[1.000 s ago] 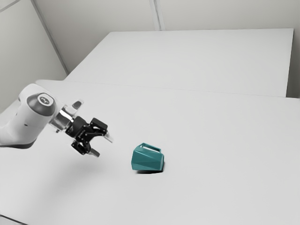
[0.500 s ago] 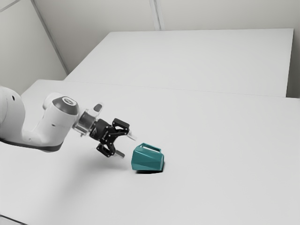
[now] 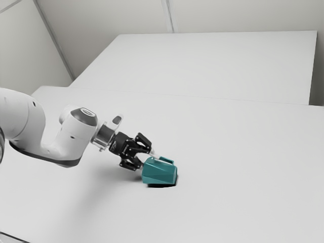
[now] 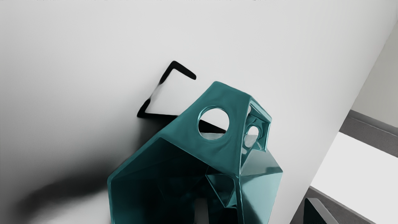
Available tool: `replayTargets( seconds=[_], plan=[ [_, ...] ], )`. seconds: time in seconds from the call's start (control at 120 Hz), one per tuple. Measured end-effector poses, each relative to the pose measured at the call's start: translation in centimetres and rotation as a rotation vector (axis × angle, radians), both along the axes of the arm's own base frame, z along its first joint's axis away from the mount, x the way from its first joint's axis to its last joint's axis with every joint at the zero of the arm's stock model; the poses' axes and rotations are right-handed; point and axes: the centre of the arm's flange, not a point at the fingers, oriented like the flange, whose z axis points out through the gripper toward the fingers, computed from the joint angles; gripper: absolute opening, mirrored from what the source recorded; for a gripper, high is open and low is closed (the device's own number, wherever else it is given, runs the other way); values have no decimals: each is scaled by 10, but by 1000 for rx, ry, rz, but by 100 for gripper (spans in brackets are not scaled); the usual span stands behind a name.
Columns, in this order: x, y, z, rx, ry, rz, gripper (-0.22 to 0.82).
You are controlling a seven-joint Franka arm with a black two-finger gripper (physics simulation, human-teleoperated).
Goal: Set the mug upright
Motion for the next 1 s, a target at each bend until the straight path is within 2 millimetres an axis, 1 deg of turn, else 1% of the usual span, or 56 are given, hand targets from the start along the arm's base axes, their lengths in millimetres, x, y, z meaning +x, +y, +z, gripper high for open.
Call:
replayTargets(
  seconds=[0.092,0.183,0.333,0.575,0.742,0.883,1.0],
  plan=[
    [0,-2,0,-5,-5,-1,4],
    [1,-5,0,-10,-11,-4,-5],
    [4,-10,5,-11,-29,-15,-12],
    [9,-21,17,-18,-63,-42,-17],
    [12,-29,38,-28,-106,-62,-17],
    [20,-34,72,1,-178,-122,-18],
    [30,-32,92,93,-217,-216,-18]
  ],
)
